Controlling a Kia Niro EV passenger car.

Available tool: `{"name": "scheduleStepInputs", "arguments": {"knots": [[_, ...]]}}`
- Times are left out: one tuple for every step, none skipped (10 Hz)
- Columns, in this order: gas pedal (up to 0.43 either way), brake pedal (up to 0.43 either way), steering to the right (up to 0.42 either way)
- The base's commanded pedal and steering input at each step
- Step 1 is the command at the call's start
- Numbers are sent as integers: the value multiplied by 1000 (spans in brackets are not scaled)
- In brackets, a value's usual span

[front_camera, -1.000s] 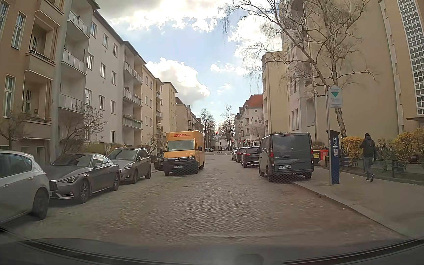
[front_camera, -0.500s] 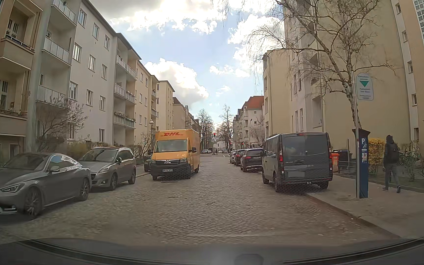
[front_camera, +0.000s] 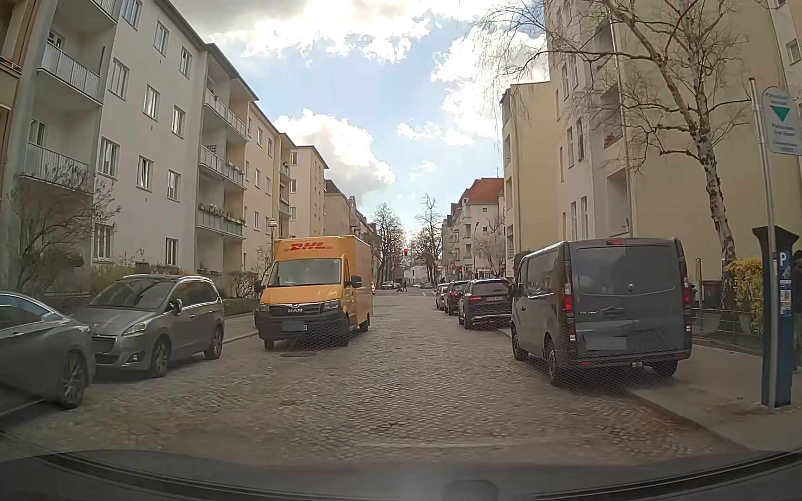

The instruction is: Follow the waypoints while adhering to traffic rules and regulations

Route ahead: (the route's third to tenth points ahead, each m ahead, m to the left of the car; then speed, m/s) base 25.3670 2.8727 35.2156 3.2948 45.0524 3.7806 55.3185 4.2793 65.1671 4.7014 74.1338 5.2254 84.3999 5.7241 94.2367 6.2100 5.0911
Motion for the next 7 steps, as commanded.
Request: {"name": "scheduleStepInputs", "arguments": {"knots": [[8, 30, -13], [8, 30, -14], [8, 30, -13], [8, 30, -7], [8, 30, -1], [8, 30, -4], [8, 30, -9]]}}
